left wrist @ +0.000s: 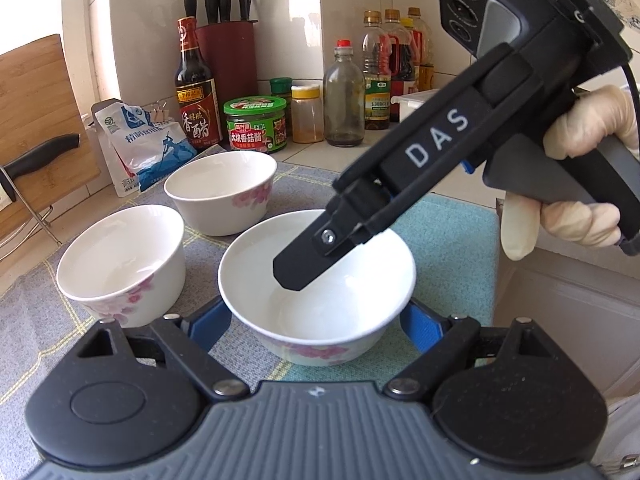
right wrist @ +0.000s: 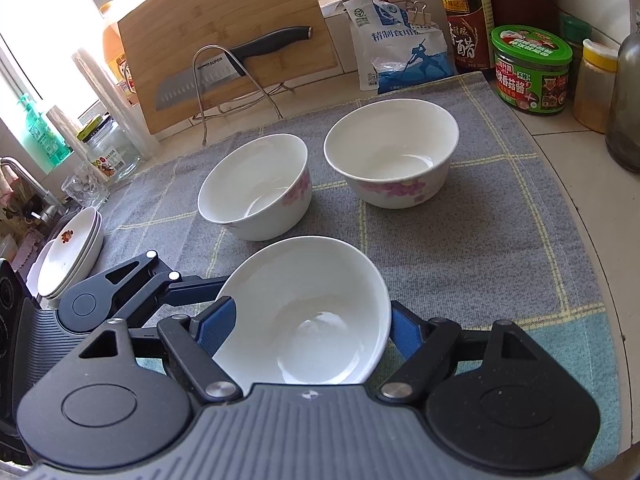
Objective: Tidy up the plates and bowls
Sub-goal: 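Lift the white bowl with the right tool toward the stacked plates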
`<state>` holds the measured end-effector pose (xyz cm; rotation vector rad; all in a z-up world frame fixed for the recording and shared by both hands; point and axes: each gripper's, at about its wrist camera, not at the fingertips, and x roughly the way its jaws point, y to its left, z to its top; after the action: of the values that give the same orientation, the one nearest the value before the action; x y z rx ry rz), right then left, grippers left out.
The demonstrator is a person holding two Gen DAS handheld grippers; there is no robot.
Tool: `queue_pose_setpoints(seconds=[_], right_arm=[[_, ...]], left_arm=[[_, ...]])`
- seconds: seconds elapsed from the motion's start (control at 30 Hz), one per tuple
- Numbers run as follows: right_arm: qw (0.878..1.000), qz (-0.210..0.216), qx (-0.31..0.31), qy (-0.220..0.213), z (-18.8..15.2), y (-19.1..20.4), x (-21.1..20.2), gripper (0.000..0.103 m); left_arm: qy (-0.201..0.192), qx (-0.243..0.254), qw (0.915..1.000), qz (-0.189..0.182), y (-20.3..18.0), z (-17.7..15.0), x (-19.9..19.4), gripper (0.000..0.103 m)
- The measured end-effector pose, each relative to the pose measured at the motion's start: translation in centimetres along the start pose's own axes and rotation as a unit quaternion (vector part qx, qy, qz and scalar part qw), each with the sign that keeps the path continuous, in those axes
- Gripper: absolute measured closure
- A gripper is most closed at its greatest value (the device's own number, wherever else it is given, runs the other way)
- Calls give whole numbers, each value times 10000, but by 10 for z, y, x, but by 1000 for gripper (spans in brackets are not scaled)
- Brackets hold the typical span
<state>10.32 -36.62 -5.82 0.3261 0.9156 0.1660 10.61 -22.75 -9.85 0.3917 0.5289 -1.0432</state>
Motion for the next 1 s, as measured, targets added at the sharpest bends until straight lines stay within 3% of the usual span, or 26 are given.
queue_pose_setpoints(seconds=[0.37,0.8,1.0], right_arm=[[9986,323,-406,107,3,37,5,18],[9872,1019,-1152,423,11,121,46,18],[9824,1156,-1359,546,12,154,63,18]], left_arm=[[96,-315,9990,287,16,-10,-38,12],[314,-704,9914,1057,47,-45,-105,12],[390,-854,9880,1223,63,-62,-126,12]])
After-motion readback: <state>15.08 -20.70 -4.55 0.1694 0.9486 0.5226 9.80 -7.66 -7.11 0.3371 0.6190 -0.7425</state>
